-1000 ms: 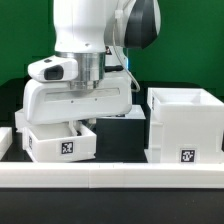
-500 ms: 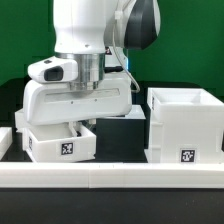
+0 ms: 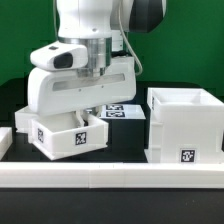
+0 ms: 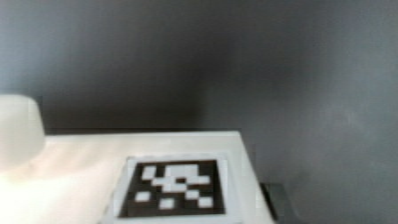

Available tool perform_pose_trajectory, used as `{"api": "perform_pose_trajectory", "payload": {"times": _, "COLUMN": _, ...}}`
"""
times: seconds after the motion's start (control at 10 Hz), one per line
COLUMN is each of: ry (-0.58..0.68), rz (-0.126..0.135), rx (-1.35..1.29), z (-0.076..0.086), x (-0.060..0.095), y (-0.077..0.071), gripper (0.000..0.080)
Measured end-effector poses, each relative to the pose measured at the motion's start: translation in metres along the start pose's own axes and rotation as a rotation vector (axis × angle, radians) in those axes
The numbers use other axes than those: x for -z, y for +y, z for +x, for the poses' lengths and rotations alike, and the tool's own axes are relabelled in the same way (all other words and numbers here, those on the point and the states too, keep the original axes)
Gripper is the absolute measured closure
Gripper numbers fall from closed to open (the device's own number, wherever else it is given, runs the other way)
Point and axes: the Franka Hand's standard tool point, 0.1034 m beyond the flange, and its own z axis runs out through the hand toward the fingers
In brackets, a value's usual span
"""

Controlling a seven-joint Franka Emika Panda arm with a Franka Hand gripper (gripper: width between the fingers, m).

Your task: Assemble drawer

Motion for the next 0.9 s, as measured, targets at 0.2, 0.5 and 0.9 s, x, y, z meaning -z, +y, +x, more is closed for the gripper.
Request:
{"api": "perform_pose_trajectory", "payload": {"times": 0.2, "ry": -0.008, "rz": 0.003, "rx": 0.067, "z": -0.004, "x": -0.004, "y": 0.000, "gripper": 0.0758}}
{"api": "perform_pose_trajectory", "payload": {"times": 0.5, "ry": -0.018, "rz": -0.008, "rx": 0.342, "z": -0.004, "x": -0.007, "y": -0.001, "gripper": 0.0758}}
{"api": "perform_pose_trajectory", "payload": {"times": 0.9, "ry": -0.028, "rz": -0.019, "rx": 0.603, "z": -0.001, "x": -0.012, "y": -0.008, "gripper": 0.0758}}
